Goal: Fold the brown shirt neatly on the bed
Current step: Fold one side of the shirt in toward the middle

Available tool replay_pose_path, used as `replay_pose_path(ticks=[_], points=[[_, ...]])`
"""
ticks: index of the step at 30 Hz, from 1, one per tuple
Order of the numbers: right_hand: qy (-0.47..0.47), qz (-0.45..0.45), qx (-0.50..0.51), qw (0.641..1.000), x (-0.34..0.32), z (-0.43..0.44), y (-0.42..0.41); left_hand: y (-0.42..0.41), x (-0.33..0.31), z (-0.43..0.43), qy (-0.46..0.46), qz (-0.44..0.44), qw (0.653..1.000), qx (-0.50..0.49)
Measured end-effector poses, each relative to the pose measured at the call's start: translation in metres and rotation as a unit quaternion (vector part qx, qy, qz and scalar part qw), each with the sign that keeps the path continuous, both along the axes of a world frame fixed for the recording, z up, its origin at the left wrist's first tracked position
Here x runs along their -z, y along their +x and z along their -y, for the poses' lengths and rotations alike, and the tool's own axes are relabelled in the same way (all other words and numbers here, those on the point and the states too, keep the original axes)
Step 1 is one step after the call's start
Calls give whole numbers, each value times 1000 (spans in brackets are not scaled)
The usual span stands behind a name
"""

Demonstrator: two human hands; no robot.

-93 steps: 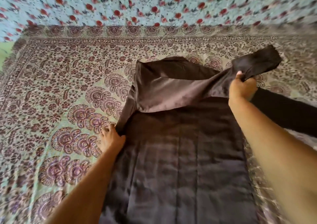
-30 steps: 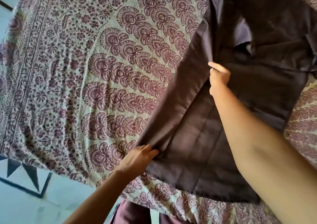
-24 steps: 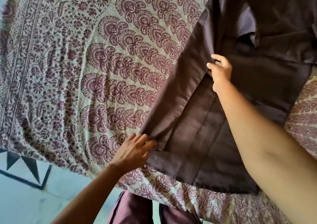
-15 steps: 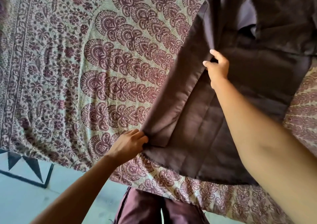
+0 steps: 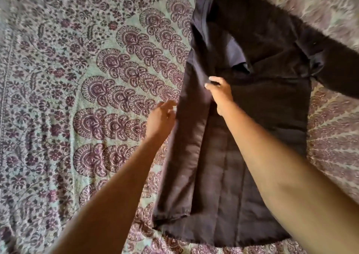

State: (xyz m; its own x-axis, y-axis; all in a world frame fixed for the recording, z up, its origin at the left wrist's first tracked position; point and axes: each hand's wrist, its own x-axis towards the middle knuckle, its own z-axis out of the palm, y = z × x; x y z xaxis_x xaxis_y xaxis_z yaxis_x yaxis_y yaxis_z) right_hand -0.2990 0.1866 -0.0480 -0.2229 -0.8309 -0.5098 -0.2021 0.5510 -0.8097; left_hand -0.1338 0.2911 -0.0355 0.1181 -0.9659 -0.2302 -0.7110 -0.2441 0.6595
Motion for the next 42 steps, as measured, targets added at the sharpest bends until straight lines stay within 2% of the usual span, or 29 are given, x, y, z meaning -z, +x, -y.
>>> replay_pose_path(ticks=[4,8,11,14,16,18,20,22,25,27,29,31,34,36,38,40,42], points=[[31,140,69,987,-2,36,0,-2,13,62,23,40,991,126],[84,173,69,979,-4,58,-6,4,24,73,63,47,984,161],[54,178,115,976,-2,65,-12,8,25,78,55,28,982,179],[8,101,177,979,7,59,-15,9,24,85,62,25,978,197],[-14,-64,142,988,14,53,-18,10,20,96,90,54,972,210],[-75,-207,110,969,14,51,-24,12,15,113,127,89,961,231],[-172,-260,81,947,9,57,-29,12,9,132,118,109,957,241],[-267,-278,26,922,1,71,-31,8,3,156,69,102,970,212],[-299,-349,-31,888,-5,108,-33,-4,-3,208,-30,63,994,85],[-231,-357,-63,903,-7,135,-33,-15,-12,245,-85,22,996,26],[-127,-341,-109,925,-4,159,-35,-24,-21,285,-109,-2,994,22],[-64,-359,-159,917,-2,177,-34,-31,-28,323,-118,20,988,98],[-27,-372,-222,901,8,190,-37,-36,-33,366,-88,75,960,257],[-46,-310,-235,920,16,196,-44,-37,-32,383,-36,162,941,295],[-135,-276,-177,935,17,197,-57,-35,-28,394,-30,203,938,279],[-207,-281,-69,935,12,197,-72,-29,-24,402,-63,170,962,206],[-218,-319,-9,922,10,194,-87,-24,-16,408,-105,120,979,129]])
